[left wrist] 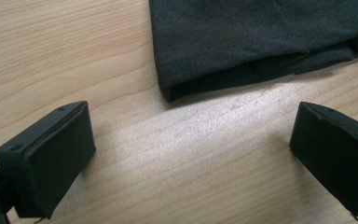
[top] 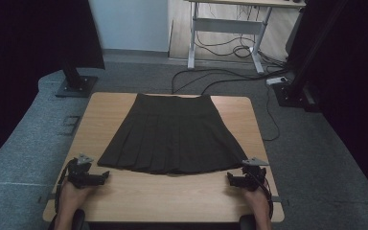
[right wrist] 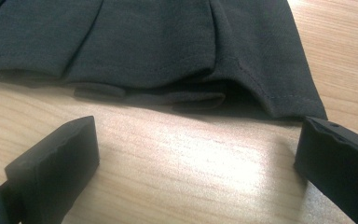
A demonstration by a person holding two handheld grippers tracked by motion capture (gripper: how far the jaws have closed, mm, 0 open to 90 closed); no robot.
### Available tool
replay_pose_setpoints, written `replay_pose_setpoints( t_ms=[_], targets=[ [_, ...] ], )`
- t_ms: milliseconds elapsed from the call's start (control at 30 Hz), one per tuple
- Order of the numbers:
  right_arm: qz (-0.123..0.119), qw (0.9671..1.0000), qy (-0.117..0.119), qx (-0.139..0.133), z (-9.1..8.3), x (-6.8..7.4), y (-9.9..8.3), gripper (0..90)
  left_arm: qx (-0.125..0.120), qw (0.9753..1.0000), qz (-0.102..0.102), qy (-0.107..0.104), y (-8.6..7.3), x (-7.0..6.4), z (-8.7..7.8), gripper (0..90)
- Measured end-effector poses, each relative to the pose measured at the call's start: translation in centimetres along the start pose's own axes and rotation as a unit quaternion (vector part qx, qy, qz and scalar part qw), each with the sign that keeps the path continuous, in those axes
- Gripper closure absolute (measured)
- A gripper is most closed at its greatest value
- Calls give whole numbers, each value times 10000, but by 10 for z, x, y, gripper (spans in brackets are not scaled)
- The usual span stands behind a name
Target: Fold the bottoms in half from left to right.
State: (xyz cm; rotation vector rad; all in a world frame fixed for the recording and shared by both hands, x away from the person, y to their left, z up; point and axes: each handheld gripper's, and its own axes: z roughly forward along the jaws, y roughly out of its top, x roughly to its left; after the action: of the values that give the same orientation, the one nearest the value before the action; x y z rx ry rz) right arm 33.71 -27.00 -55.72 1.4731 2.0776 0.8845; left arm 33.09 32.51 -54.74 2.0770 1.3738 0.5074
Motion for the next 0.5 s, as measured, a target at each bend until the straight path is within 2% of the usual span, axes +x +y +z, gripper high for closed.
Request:
replay_pose_setpoints(
  t_ms=[300,500],
  targets=[
    [37,10000,-31,-7,1,1,1,0,-5,10000,-23,15,1,-1,1,0],
    [30,10000,-23,-6,1,1,1,0,13,10000,57,-59,2,-1,2,0]
  ],
)
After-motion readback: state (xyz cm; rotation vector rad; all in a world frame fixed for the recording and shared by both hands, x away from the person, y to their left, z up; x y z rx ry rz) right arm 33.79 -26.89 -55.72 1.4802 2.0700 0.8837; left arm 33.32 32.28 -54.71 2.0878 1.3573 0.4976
